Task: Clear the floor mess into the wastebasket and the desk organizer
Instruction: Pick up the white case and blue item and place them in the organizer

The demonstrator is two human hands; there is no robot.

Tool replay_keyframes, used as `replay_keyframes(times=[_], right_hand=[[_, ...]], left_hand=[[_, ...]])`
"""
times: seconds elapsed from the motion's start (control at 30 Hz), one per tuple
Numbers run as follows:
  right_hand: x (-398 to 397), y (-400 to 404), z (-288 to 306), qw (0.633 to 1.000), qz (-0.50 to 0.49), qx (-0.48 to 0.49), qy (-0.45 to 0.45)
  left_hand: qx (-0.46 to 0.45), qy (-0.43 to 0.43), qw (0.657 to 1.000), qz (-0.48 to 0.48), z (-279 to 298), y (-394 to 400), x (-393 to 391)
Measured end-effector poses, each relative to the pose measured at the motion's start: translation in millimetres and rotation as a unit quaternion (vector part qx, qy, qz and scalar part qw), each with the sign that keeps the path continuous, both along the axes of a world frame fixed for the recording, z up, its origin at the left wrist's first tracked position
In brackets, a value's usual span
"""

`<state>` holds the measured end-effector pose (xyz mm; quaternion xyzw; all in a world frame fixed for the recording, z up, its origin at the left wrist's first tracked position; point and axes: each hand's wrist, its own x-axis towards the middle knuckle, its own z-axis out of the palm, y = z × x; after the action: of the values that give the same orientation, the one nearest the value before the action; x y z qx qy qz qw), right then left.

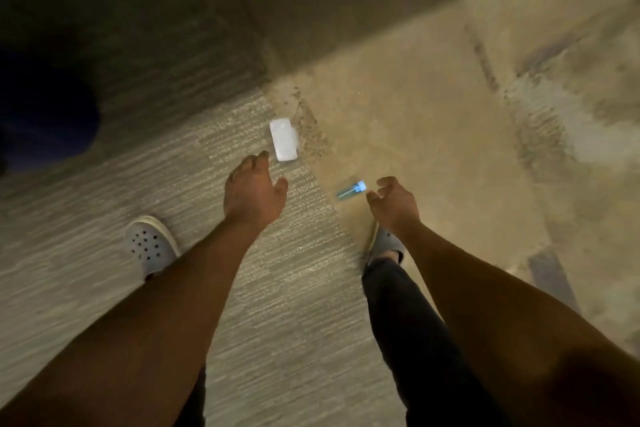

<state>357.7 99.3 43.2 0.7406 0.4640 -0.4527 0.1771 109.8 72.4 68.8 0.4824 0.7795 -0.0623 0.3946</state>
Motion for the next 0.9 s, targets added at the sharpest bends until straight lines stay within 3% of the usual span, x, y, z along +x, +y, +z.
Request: replay_keyframes(times=[0.27, 0.5, 0.63, 0.73, 0.8, 0.9], right_hand=[[10, -27, -151, 0.993, -0.094, -0.008, -0.066], [-2, -31, -191, 0.991, -0.1, 0.04, -0.075], [-14, -32, -172, 0.995, -0.065, 0.068, -0.032], [-43, -27, -129, 0.996, -0.039, 0.075, 0.04], [-64, -21, -88, 0.993, -0.038, 0.079, 0.085], [-93, -13, -17, 0.987, -0.029, 0.091, 0.13]], left_hand=[[-0.027, -0.048, 0.998, 0.038, -149, 28, 1], [0.066, -0.009, 0.982, 0.175, -203, 39, 27], [0.043, -0.11, 0.951, 0.285, -188, 35, 24], [-0.024, -0.266, 0.868, 0.418, -142, 17, 7], [-0.048, -0.318, 0.837, 0.443, -102, 1, -2], [-0.048, -0.352, 0.819, 0.451, -26, -21, -16]])
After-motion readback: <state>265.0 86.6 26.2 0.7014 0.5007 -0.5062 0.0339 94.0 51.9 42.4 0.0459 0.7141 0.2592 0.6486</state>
